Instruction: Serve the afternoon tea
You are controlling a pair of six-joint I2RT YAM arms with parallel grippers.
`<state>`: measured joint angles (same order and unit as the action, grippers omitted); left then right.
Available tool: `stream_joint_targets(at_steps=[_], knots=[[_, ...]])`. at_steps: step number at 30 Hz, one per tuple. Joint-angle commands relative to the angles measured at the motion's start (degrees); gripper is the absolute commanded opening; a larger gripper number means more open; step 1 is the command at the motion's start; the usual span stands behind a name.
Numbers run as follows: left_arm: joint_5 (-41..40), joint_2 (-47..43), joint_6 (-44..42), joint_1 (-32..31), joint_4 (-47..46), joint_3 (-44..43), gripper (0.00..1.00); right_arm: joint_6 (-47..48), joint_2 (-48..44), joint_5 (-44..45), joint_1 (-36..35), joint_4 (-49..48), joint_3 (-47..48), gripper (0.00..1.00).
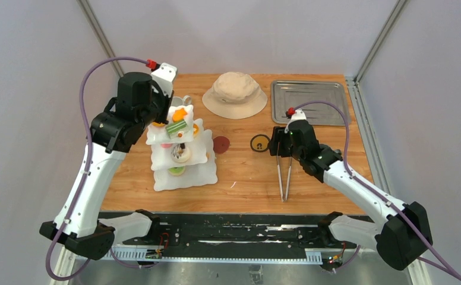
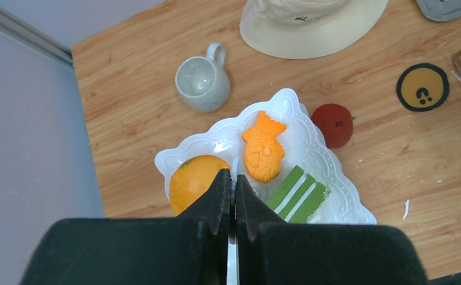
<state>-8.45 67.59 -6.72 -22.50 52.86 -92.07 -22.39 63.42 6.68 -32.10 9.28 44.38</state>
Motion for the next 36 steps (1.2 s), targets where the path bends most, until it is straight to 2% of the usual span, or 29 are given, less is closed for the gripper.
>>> stream_joint_targets(at_steps=[1,10,20,21,23,24,25,28,30,36], knots=[[-7.0,-4.1,-1.9,0.4,-3.0,-0.3,0.0,0.9,1.0,-1.4,0.8,0.1,0.2,0.56],[-19.2,-6.3,-1.8,0.6,-7.2,2.5,0.0,0.4,1.7,-2.8,0.7,-0.5,0.2,0.56],[-21.4,-7.2,-1.4,2.7,-9.2,5.1,0.0,0.6,0.3,-2.6,0.8,-0.2,-0.7,0.56],[-21.8,-7.1,-1.1,2.7,-8.9,4.8,0.02,0.7,0.2,-2.8,0.7,-0.2,-0.7,0.56],[-21.8,-6.8,-0.6,2.7,-7.8,3.9,0.17,0.8,0.0,-3.3,0.7,-0.1,-0.5,0.56],[-21.6,-6.8,-0.2,2.7,-7.4,3.4,0.29,0.9,-0.1,-3.4,0.8,-0.2,-0.2,0.57],[-21.4,-6.8,0.2,2.8,-7.2,2.9,0.45,1.0,-0.2,-3.6,0.7,-0.1,0.0,0.57],[-19.7,-7.4,1.1,2.7,-6.5,1.4,0.71,1.1,-0.1,-4.8,0.8,0.5,1.7,0.57],[-17.3,-7.4,1.4,2.8,-4.7,-0.8,0.8,1.0,0.4,-6.1,0.8,0.8,3.2,0.57],[-11.6,-10.3,4.7,2.8,-1.4,-4.4,0.91,-0.5,7.1,-9.4,-2.2,0.0,11.6,0.71]])
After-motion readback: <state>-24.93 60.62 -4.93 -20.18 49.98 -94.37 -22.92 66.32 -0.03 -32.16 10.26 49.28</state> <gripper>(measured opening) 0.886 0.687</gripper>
